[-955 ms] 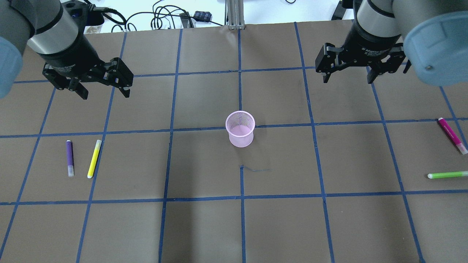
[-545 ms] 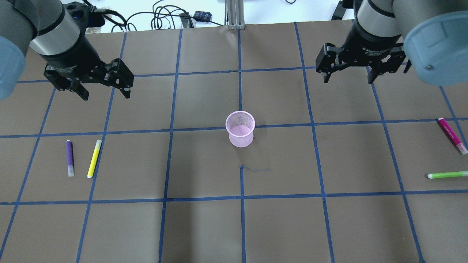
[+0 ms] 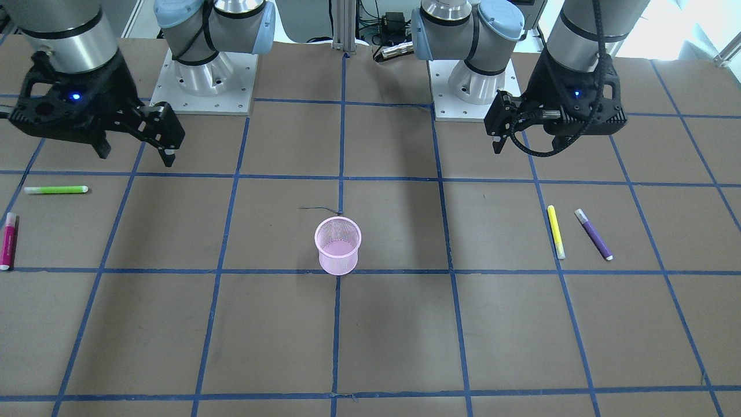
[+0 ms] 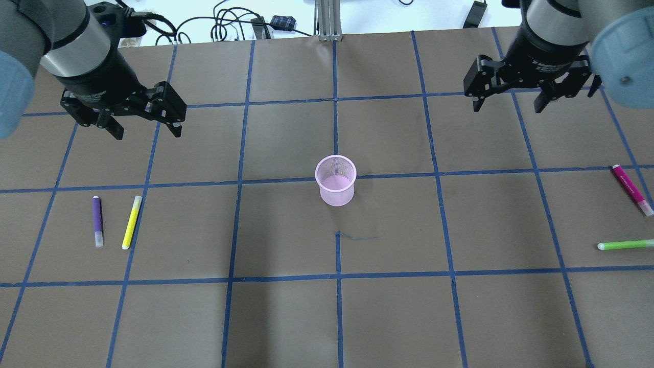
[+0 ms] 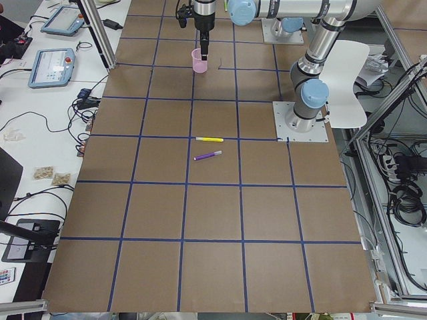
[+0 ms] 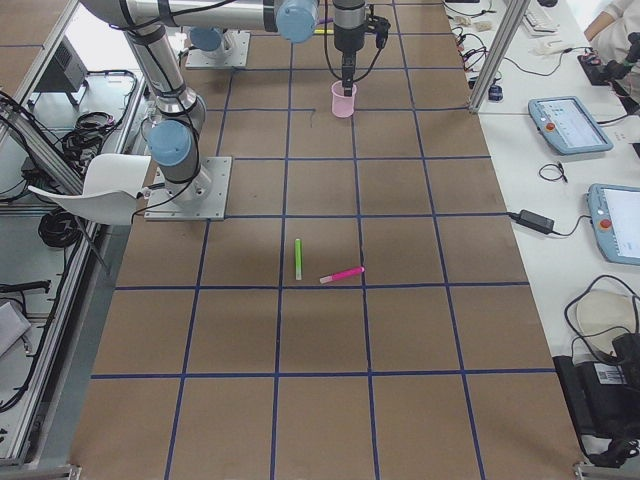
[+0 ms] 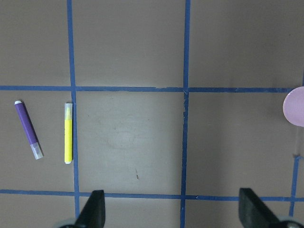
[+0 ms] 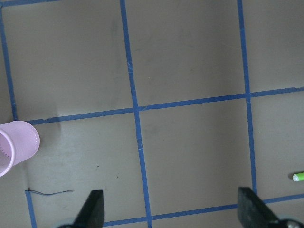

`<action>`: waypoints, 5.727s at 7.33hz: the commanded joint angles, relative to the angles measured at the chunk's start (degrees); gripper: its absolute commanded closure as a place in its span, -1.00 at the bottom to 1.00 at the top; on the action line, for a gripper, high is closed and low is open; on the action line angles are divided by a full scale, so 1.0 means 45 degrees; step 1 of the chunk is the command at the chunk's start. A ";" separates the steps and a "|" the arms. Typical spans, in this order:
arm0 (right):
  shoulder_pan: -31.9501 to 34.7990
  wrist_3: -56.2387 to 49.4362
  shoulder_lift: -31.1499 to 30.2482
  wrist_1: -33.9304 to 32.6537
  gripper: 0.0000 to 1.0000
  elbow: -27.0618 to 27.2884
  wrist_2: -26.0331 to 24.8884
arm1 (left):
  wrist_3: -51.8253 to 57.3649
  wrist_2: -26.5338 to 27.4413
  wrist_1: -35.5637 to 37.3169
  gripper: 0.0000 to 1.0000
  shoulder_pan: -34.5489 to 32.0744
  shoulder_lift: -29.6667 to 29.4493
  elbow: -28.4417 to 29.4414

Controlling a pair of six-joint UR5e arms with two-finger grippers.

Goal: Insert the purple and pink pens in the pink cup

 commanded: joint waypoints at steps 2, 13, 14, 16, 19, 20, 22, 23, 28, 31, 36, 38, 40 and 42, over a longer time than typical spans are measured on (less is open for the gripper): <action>-0.3348 -0.3950 0.0135 -0.0071 -1.00 0.0251 -0.0036 | 0.0094 0.0115 0.0331 -1.00 0.0962 -0.0121 0.0001; -0.7832 -1.3667 0.6365 -0.7818 -1.00 0.1949 0.0080 | 0.1558 0.0057 0.6464 -1.00 0.6947 -0.5060 -0.2401; -0.7832 -1.3650 0.6462 -0.7864 -1.00 0.2106 0.0061 | 0.1578 0.0077 0.6486 -1.00 0.6966 -0.5334 -0.2440; -0.7832 -1.3650 0.6541 -0.7884 -0.43 0.2108 -0.0037 | 0.1462 0.0077 0.6564 -0.96 0.6966 -0.5862 -0.2480; -0.7832 -1.3650 0.6756 -0.7885 -0.40 0.1952 -0.0055 | 0.1597 0.0097 0.6838 -0.63 0.6966 -0.6488 -0.2499; -0.7832 -1.3573 0.6737 -0.7884 0.20 0.1952 -0.0095 | 0.1617 0.0116 0.6838 -0.51 0.6966 -0.6528 -0.2499; -0.7871 -1.3339 0.6776 -0.7884 0.93 0.1991 -0.0134 | 0.1637 0.0116 0.6819 -0.39 0.6966 -0.6567 -0.2480; -0.7891 -1.3144 0.6737 -0.7865 1.00 0.1933 -0.0115 | 0.1675 0.0116 0.6819 -0.05 0.6966 -0.6567 -0.2461; -0.5599 -1.3007 0.3442 -0.7707 1.00 0.2085 0.2831 | 0.1637 0.0194 0.6702 1.00 0.6966 -0.6646 -0.2383; -0.0858 -1.0403 0.1722 -1.0075 1.00 0.3684 0.4896 | 0.1656 0.0136 0.6546 1.00 0.6752 -0.5595 -0.1955; 0.5796 -0.5315 0.2925 -1.7209 1.00 0.4664 0.2099 | 0.1443 0.0175 0.6213 1.00 0.4882 -0.4147 -0.1054; 0.5839 -0.4166 0.3550 -1.9432 1.00 0.5561 0.2170 | 0.0512 0.0136 0.6427 1.00 0.3672 -0.3893 -0.1015; 0.6306 -0.3747 0.3845 -1.9740 1.00 0.5643 0.2015 | -0.0644 0.0136 0.6953 1.00 0.2577 -0.3658 -0.0996; 0.6308 -0.3749 0.4797 -2.0749 1.00 0.5682 0.2014 | -0.0824 0.0194 0.7793 1.00 0.1813 -0.3735 -0.1015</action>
